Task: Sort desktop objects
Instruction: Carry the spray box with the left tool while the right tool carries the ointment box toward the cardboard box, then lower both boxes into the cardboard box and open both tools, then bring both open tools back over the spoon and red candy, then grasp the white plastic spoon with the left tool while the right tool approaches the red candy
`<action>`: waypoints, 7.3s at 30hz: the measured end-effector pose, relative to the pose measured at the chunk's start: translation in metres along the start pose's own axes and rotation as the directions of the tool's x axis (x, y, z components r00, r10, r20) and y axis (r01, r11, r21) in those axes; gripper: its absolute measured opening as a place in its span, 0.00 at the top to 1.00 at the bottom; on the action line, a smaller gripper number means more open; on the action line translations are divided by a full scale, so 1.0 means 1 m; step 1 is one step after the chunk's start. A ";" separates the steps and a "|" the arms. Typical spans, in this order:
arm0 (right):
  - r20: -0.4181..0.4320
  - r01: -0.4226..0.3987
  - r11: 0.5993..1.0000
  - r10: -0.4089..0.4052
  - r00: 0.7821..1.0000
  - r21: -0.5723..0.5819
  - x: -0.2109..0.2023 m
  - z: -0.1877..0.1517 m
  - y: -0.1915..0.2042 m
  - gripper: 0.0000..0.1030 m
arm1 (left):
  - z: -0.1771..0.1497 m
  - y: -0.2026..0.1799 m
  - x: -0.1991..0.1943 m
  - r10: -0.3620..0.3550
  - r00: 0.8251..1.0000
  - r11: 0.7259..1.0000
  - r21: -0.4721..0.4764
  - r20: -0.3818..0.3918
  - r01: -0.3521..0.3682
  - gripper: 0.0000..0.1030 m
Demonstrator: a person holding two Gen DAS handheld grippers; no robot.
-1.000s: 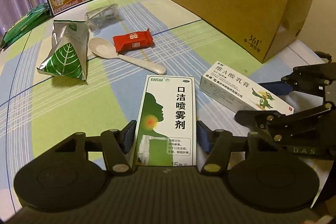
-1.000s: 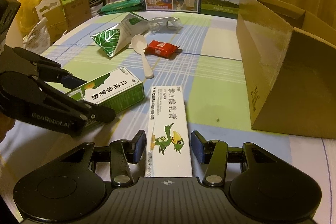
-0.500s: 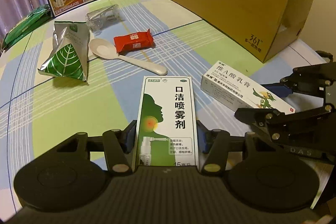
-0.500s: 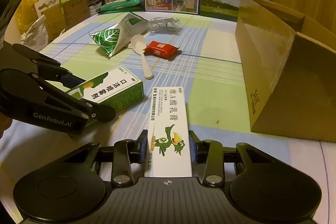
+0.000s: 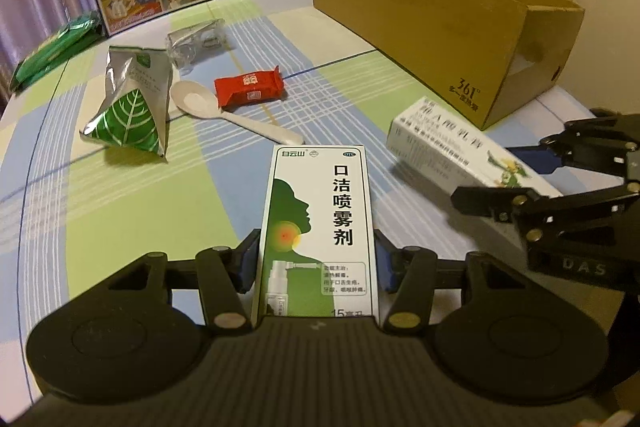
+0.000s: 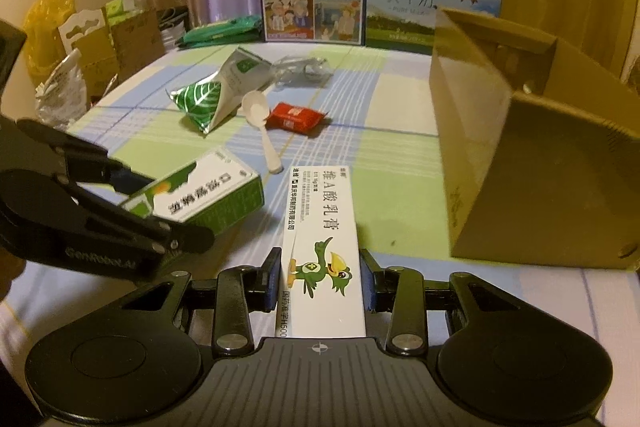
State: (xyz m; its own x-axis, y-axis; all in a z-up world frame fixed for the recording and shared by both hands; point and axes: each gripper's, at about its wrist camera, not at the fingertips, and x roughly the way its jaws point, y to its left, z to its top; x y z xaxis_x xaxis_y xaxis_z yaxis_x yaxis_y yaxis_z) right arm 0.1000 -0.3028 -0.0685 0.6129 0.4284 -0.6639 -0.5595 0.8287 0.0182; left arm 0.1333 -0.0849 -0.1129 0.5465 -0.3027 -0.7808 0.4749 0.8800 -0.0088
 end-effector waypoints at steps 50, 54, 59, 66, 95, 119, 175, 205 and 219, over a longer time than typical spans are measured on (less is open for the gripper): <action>0.101 0.152 0.966 -0.176 0.979 0.208 -0.059 0.124 -0.218 0.66 | 0.213 -0.150 0.016 -0.094 0.985 0.995 0.055 0.145 0.087 0.51; 0.098 0.150 0.964 -0.175 0.980 0.219 -0.053 0.126 -0.225 0.66 | 0.216 -0.150 0.027 -0.101 0.985 0.994 0.051 0.141 0.095 0.50; 0.094 0.152 0.962 -0.177 0.980 0.228 -0.051 0.127 -0.231 0.66 | 0.213 -0.149 0.029 -0.085 0.985 0.995 0.065 0.150 0.076 0.49; 0.086 0.146 0.963 -0.170 0.982 0.228 -0.049 0.128 -0.228 0.66 | 0.206 -0.133 0.017 -0.062 0.984 0.998 0.032 0.164 0.058 0.49; 0.070 0.124 0.963 -0.144 0.987 0.239 -0.054 0.132 -0.201 0.41 | 0.178 -0.103 -0.014 -0.046 0.981 0.998 -0.027 0.186 0.052 0.41; 0.120 -0.036 0.989 0.019 0.993 0.141 -0.103 0.116 -0.087 0.20 | 0.083 -0.012 -0.099 0.110 0.978 0.986 -0.145 0.177 -0.085 0.17; -0.073 -0.209 0.978 0.208 0.975 -0.007 0.145 0.084 0.028 0.92 | 0.039 0.136 -0.002 0.220 0.972 0.912 -0.371 0.086 -0.174 0.14; 0.010 -0.155 0.988 0.156 0.988 -0.020 0.114 0.063 -0.010 0.40 | 0.040 0.092 0.061 0.103 0.995 0.975 -0.194 -0.018 -0.104 0.69; 0.021 -0.145 0.986 0.147 0.989 -0.082 0.136 0.090 -0.010 0.34 | 0.041 0.105 0.054 0.150 0.988 0.979 -0.136 -0.039 -0.154 0.94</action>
State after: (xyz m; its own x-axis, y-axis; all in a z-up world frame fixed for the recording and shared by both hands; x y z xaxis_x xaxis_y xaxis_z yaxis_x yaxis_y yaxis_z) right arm 0.2393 -0.2202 -0.0918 0.5357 0.5529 -0.6382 -0.6862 0.7255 0.0527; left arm 0.2408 -0.0239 -0.1307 0.5845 -0.1526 -0.7970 0.2864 0.9577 0.0267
